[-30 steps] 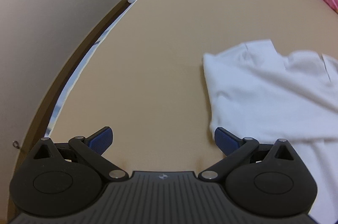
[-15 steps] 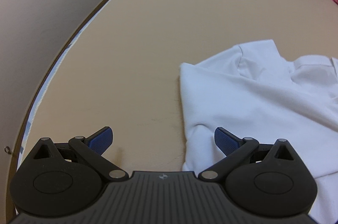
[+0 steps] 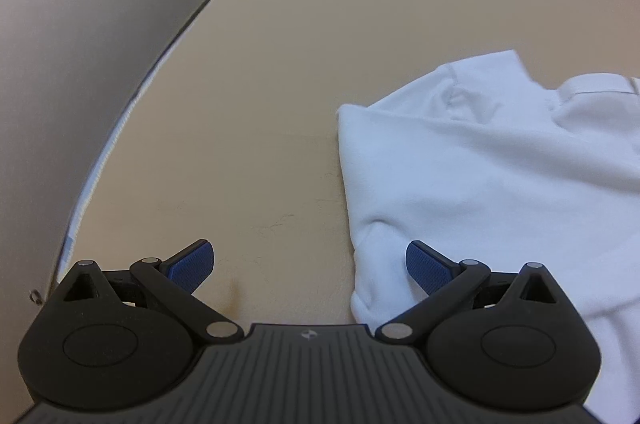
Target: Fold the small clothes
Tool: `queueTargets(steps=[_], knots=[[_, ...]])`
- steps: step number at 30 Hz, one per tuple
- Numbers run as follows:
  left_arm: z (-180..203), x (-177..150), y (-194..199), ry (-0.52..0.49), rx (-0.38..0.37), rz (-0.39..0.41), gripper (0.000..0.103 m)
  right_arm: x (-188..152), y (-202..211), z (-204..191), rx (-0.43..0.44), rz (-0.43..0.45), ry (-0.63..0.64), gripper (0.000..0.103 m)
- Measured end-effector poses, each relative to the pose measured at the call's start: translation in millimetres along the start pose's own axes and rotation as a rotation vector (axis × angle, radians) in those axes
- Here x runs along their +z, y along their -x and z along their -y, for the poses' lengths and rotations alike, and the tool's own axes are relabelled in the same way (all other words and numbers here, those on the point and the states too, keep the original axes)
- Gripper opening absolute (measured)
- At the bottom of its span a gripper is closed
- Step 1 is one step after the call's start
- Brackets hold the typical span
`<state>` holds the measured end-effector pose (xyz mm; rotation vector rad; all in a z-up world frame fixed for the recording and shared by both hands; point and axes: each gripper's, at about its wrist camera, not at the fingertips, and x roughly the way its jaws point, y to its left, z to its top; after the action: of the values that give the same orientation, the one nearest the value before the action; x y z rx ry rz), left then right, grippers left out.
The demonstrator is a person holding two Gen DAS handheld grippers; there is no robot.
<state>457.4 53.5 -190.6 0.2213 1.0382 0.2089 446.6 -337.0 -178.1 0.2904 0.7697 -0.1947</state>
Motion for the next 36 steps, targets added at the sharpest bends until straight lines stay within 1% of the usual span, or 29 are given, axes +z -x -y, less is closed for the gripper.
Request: queueTargets(steps=[1,2,4,5,6,7,9,11,12,13,14,15,16,18,19,20,21,22,23,24,25,26,28,30,32,33,36], knots=[[-0.6,-3.3,7.8,-0.004,-0.001,0.012,0.103,-2.7,19.6,21.2,0.031,0.025,-0.096,0.072],[-1.1,-7.4,16.4,-0.007,-0.003,0.021,0.103,-7.3,34.9,40.2,0.041,0.033,-0.17,0.074],[-2.3,-16.6,31.1,0.002,-0.012,0.028,0.103,-26.9,69.1,92.2,0.021,0.065,-0.342,0.074],[-1.8,-21.9,38.6,0.01,-0.017,0.025,0.103,-37.2,81.8,114.7,-0.017,0.075,-0.4,0.074],[-0.9,-26.7,44.9,0.015,-0.023,0.021,0.103,-48.9,95.6,139.3,-0.082,0.084,-0.446,0.074],[-0.7,-30.9,50.7,0.018,-0.027,0.016,0.103,-58.5,106.7,160.0,-0.154,0.093,-0.454,0.074],[4.0,-39.7,63.7,0.014,-0.031,0.011,0.103,-73.5,125.5,198.3,-0.31,0.095,-0.39,0.074],[12.7,-43.6,73.9,-0.009,-0.024,0.007,0.103,-80.1,136.8,229.3,-0.425,0.077,-0.304,0.074],[16.9,-44.4,79.1,-0.02,-0.021,0.006,0.103,-83.6,137.9,243.1,-0.445,0.06,-0.265,0.077],[20.7,-46.9,83.8,-0.029,-0.019,0.004,0.103,-84.0,135.8,257.5,-0.447,0.018,-0.226,0.081],[26.6,-47.0,88.0,-0.038,-0.016,0.001,0.103,-84.3,129.4,269.7,-0.446,-0.04,-0.196,0.082],[29.7,-47.9,92.3,-0.042,-0.013,0.0,0.103,-84.9,121.5,277.6,-0.442,-0.084,-0.169,0.083],[34.2,-47.5,96.0,-0.046,-0.009,-0.001,0.103,-84.7,111.2,283.4,-0.436,-0.115,-0.127,0.087],[41.2,-47.6,107.4,-0.055,-0.003,0.002,0.103,-84.5,105.7,287.7,-0.44,-0.09,-0.018,0.092],[45.2,-47.2,112.3,-0.062,0.0,0.005,0.103,-81.6,100.0,287.4,-0.444,-0.083,0.038,0.092],[50.0,-47.9,118.1,-0.075,0.004,0.011,0.103,-78.1,94.2,285.5,-0.448,-0.081,0.085,0.092],[54.2,-48.7,123.7,-0.088,0.009,0.019,0.103,-74.2,89.0,282.9,-0.445,-0.08,0.124,0.084],[56.5,-49.0,128.0,-0.1,0.013,0.027,0.103,-68.7,85.1,281.9,-0.421,-0.087,0.143,0.056],[59.7,-49.9,133.4,-0.115,0.02,0.038,0.103,-61.3,82.1,282.2,-0.377,-0.105,0.147,0.033],[62.4,-50.6,138.3,-0.126,0.025,0.046,0.103,-56.8,80.8,280.2,-0.346,-0.134,0.146,0.002],[64.4,-51.2,142.2,-0.134,0.028,0.053,0.103,-52.4,81.2,274.9,-0.352,-0.154,0.164,0.002],[66.5,-51.9,145.8,-0.139,0.03,0.057,0.103,-48.5,84.4,268.9,-0.332,-0.163,0.177,0.002],[69.8,-52.8,149.4,-0.143,0.028,0.056,0.103,-39.4,100.2,264.1,-0.22,-0.162,0.104,0.002],[74.2,-54.4,153.1,-0.144,0.02,0.052,0.103,-25.6,124.0,265.5,-0.066,-0.144,-0.039,0.002],[78.7,-56.7,157.3,-0.147,0.009,0.047,0.103,-11.5,147.3,265.7,0.119,-0.111,-0.169,0.002],[81.0,-58.1,159.6,-0.149,0.004,0.046,0.103,-4.4,159.0,263.2,0.206,-0.089,-0.213,0.002],[86.8,-61.9,168.6,-0.16,-0.006,0.053,0.103,13.9,187.3,254.3,0.414,-0.026,-0.302,0.002]])
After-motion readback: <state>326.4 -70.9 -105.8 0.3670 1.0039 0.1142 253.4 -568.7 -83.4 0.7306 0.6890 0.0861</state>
